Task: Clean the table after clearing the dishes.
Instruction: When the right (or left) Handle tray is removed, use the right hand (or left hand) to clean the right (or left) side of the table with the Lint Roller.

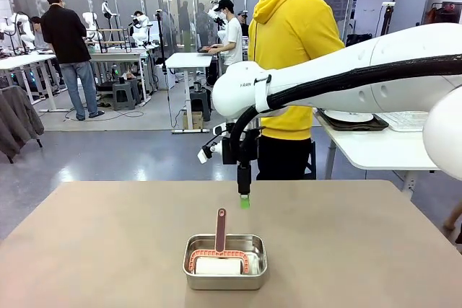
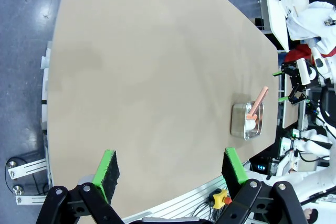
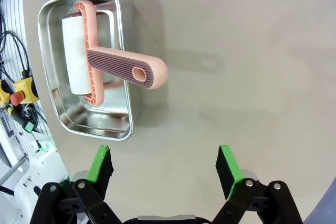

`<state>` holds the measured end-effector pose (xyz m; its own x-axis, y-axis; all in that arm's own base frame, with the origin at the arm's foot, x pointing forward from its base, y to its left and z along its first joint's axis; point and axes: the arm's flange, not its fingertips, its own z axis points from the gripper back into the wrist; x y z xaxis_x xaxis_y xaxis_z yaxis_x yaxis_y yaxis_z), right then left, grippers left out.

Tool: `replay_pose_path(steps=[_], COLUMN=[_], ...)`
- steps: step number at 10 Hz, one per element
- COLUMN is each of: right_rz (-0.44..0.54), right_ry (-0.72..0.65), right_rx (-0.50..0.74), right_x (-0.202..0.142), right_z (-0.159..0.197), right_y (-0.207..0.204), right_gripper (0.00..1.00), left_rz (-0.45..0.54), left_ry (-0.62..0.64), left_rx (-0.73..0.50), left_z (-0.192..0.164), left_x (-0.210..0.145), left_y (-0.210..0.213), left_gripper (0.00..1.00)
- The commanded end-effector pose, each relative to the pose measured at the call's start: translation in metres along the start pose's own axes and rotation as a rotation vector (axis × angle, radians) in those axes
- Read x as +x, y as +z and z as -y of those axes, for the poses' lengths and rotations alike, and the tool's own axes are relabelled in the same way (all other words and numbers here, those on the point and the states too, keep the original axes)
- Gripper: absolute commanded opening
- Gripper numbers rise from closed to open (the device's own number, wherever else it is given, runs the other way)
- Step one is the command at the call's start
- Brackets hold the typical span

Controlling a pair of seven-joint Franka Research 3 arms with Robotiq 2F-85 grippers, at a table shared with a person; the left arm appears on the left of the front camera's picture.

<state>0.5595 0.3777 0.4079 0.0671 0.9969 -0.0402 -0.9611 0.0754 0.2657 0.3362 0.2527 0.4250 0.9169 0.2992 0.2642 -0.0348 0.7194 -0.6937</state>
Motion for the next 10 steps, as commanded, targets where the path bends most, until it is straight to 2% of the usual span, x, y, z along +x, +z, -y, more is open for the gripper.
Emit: replay_pose_path(steps=[1, 4, 7, 10], right_rz=[0.034, 0.079, 0.09, 0.125], right_ry=[0.031, 0.101, 0.164, 0.155], right_rx=[0.011, 0.085, 0.186, 0.309], right_x=[0.001, 0.001, 0.015, 0.026], right_z=[-0.001, 0.011, 0.036, 0.044], right_y=[-0.001, -0.009, -0.022, -0.034], right_gripper=[1.0, 1.0, 1.0, 1.0], left_rz=[0.002, 0.002, 0.002, 0.002], left_ry=[-0.001, -0.001, -0.001, -0.001], left_rx=[-0.008, -0.008, -0.008, -0.008], left_z=[0.001, 0.001, 0.001, 0.001], left_x=[-0.001, -0.001, -0.001, -0.001], left_y=[0.003, 0.003, 0.003, 0.003], left_gripper=[1.0, 1.0, 1.0, 1.0])
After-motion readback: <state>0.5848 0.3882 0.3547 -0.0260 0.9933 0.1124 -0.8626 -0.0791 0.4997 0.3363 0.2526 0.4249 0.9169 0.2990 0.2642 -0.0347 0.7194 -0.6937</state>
